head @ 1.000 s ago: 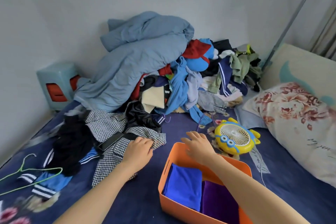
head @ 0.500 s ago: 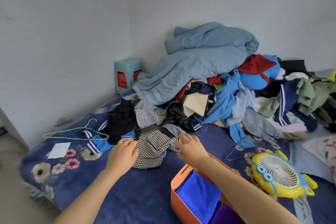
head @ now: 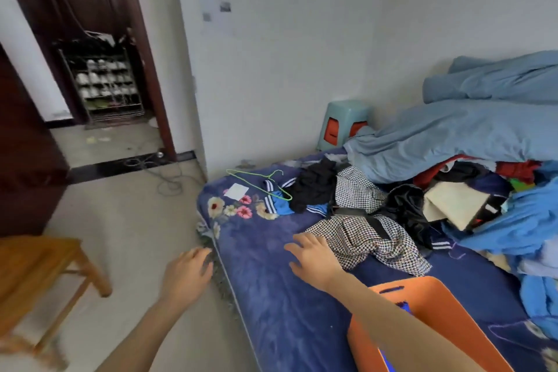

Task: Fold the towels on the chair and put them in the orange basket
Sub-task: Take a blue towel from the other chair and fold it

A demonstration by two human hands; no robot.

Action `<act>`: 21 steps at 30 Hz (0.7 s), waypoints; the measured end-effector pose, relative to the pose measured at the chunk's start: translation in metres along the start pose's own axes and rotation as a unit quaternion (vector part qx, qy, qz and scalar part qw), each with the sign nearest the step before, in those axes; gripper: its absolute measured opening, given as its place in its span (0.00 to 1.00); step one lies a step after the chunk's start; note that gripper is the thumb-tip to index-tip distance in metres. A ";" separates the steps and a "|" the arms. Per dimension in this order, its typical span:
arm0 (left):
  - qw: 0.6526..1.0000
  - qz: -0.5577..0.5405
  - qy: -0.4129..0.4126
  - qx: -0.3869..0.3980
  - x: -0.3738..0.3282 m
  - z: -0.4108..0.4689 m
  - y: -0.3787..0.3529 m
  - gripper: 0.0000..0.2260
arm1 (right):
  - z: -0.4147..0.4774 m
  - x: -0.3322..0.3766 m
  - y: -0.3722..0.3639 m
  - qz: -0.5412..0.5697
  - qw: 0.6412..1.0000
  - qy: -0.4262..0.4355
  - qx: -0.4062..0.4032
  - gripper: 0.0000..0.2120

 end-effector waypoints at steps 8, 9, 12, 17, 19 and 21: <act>0.972 -0.033 0.230 -0.027 0.091 -0.147 0.067 0.21 | 0.022 0.157 0.021 0.028 0.985 0.165 -0.042 0.16; 0.968 -0.024 0.248 -0.033 0.103 -0.169 0.079 0.18 | 0.020 0.180 0.023 0.027 0.982 0.179 -0.049 0.16; 0.954 -0.004 0.295 -0.048 0.129 -0.241 0.118 0.14 | 0.008 0.253 0.041 0.060 0.974 0.211 -0.061 0.15; 0.935 0.003 0.345 -0.078 0.164 -0.348 0.169 0.18 | -0.017 0.352 0.077 0.106 0.961 0.252 -0.038 0.20; 0.918 -0.002 0.390 -0.068 0.174 -0.385 0.179 0.19 | -0.027 0.384 0.078 0.116 0.955 0.271 -0.027 0.21; 0.905 -0.010 0.414 -0.093 0.179 -0.414 0.188 0.20 | -0.033 0.414 0.082 0.114 0.948 0.296 -0.025 0.20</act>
Point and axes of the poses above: each hand's wrist, its own z-axis towards the middle knuckle, its own y-axis out of the back of the hand, x = y × z, the point moved 3 cm from there along z, towards the middle knuckle
